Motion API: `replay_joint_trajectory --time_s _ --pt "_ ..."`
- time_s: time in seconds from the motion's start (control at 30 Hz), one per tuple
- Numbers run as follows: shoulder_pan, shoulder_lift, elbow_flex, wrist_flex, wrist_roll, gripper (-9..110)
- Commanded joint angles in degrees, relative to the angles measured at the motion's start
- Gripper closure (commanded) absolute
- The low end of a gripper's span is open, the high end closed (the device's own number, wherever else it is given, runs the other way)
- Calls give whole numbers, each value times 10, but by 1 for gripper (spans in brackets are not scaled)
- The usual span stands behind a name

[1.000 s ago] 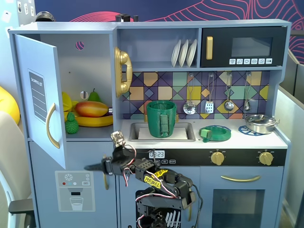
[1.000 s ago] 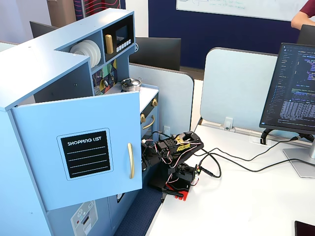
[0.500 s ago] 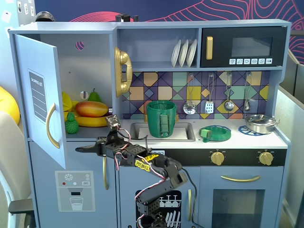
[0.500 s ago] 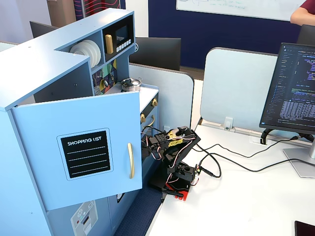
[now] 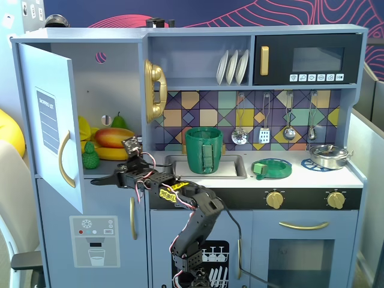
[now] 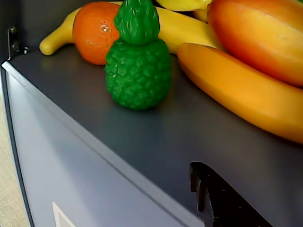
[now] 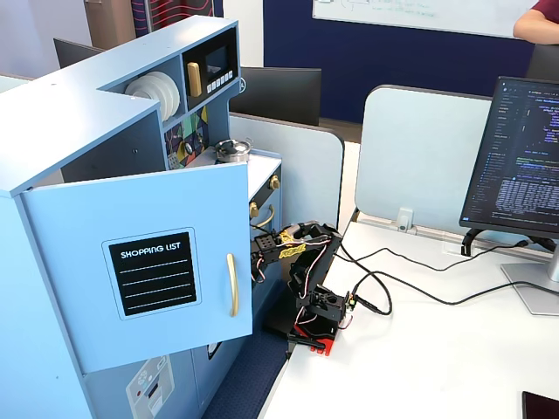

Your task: Pick up the green pineapple from the left cabinet and place it in the green recipient

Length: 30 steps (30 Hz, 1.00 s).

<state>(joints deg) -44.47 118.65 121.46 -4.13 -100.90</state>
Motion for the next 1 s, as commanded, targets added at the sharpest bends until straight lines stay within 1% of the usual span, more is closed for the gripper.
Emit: replay_joint_trajectory --time_s 0.0,0.5,0.8,0.97 --pt "8 -47 -92 -38 -5 49" --pt "18 -221 -266 -72 5 50" --pt "20 -291 -347 -75 32 46" --pt "18 -326 -387 -76 33 46"
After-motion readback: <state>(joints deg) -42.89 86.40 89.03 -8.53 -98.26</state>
